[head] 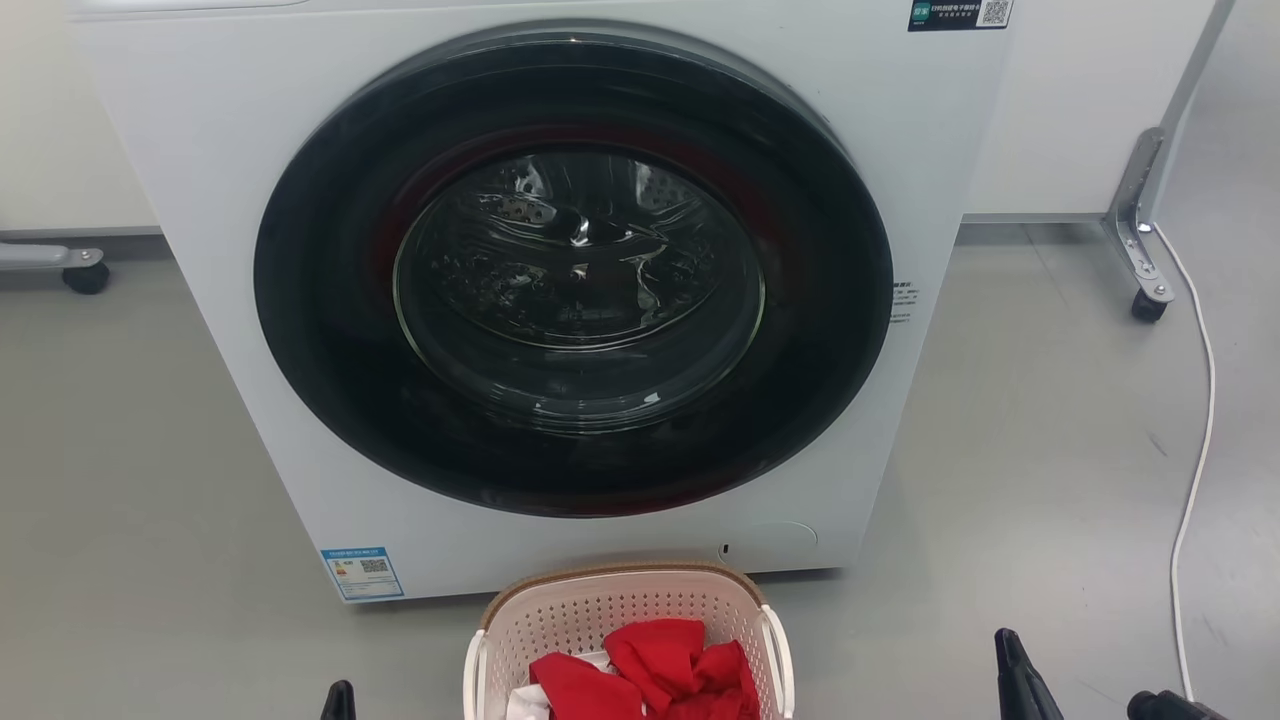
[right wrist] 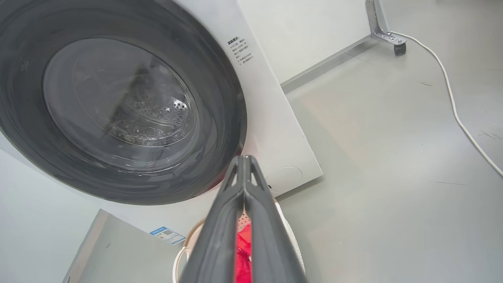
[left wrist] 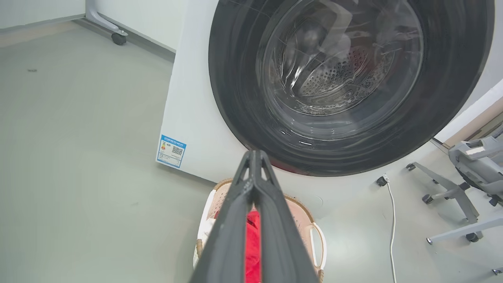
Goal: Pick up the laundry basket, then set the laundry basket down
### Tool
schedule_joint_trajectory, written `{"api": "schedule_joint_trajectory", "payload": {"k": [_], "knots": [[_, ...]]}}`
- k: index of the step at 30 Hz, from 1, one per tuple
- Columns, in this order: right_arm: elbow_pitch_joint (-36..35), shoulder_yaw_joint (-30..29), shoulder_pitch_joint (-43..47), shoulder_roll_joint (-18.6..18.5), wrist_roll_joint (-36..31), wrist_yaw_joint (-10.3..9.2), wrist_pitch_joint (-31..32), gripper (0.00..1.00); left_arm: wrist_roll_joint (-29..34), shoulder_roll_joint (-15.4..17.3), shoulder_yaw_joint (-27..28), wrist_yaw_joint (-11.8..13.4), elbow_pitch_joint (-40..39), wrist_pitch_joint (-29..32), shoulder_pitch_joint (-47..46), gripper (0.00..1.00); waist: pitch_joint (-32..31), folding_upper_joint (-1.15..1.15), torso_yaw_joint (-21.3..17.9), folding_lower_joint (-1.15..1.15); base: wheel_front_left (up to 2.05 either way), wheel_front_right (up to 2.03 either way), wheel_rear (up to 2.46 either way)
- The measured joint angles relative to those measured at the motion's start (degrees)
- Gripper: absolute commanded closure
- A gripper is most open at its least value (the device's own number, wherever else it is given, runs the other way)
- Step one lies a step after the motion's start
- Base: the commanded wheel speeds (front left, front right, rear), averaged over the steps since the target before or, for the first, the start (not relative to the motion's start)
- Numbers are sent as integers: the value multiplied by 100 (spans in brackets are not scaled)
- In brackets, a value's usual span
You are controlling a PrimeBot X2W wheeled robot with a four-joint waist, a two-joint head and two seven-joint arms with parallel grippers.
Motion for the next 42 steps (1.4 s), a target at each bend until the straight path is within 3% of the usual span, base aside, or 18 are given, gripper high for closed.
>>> {"api": "schedule_joint_trajectory", "payload": {"k": [42], "knots": [[517,-1159,-648,134,3267,634,898,100,-3479,-41,648,-611,615,903,-966,100,279,-1,-8,0,0,0,0]]}}
